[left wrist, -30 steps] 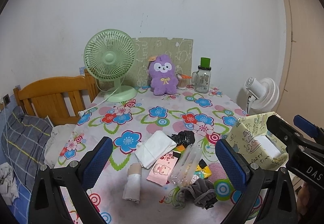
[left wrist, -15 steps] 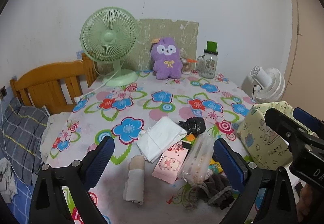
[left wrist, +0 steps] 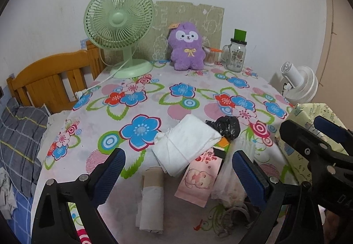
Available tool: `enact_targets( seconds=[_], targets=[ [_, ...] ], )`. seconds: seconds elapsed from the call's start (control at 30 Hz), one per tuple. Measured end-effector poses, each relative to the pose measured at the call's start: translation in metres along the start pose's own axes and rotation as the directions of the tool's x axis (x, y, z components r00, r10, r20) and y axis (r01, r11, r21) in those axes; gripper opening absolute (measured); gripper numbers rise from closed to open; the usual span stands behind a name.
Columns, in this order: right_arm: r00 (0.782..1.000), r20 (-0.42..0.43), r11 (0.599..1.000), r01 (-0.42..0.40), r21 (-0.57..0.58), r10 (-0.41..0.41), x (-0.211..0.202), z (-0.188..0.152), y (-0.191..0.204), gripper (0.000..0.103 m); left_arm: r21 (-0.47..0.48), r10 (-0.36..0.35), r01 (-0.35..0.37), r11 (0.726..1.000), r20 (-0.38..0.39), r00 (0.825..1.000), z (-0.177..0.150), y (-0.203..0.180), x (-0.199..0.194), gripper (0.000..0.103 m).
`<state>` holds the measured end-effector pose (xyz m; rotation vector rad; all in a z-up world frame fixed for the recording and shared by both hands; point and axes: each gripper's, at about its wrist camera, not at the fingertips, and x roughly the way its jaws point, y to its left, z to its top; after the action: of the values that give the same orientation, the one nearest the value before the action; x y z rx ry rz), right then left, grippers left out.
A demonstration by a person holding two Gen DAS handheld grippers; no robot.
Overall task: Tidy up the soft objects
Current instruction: 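Move the right gripper down toward the clear plastic sleeve, then close the right gripper on the clear plastic sleeve while the left gripper grasps the pink tissue pack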
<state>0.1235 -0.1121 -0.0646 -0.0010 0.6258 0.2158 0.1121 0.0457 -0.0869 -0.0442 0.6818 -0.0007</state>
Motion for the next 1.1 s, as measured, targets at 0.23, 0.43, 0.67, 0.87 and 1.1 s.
enact_targets(
  seconds=[0.23,0.43,0.67,0.87,1.1],
  targets=[
    [0.996,-0.089,1.0,-0.007,-0.001,0.007,0.028,-0.006,0.008,0.089,-0.011,0.02,-0.021,1.0,-0.051,0.999,-0.004,0.01,0.021,0.094],
    [0.989,-0.147,1.0,-0.024,0.002,0.024,0.046,-0.011,0.012,0.085,0.022,0.046,-0.045,0.999,-0.07,0.996,-0.008,0.011,0.033,0.094],
    [0.971,-0.229,0.998,-0.059,0.029,0.064,0.071,-0.018,0.016,0.074,0.032,0.045,-0.042,0.999,-0.104,0.994,-0.011,0.013,0.046,0.094],
    [0.954,-0.276,0.992,-0.101,0.074,0.118,0.085,-0.021,0.015,0.063,0.054,0.051,-0.045,0.998,-0.122,0.991,-0.014,0.012,0.057,0.094],
    [0.951,-0.28,0.99,-0.118,0.076,0.135,0.087,-0.02,0.018,0.033,0.062,0.036,-0.028,0.998,-0.125,0.992,-0.014,0.01,0.059,0.094]
  ],
)
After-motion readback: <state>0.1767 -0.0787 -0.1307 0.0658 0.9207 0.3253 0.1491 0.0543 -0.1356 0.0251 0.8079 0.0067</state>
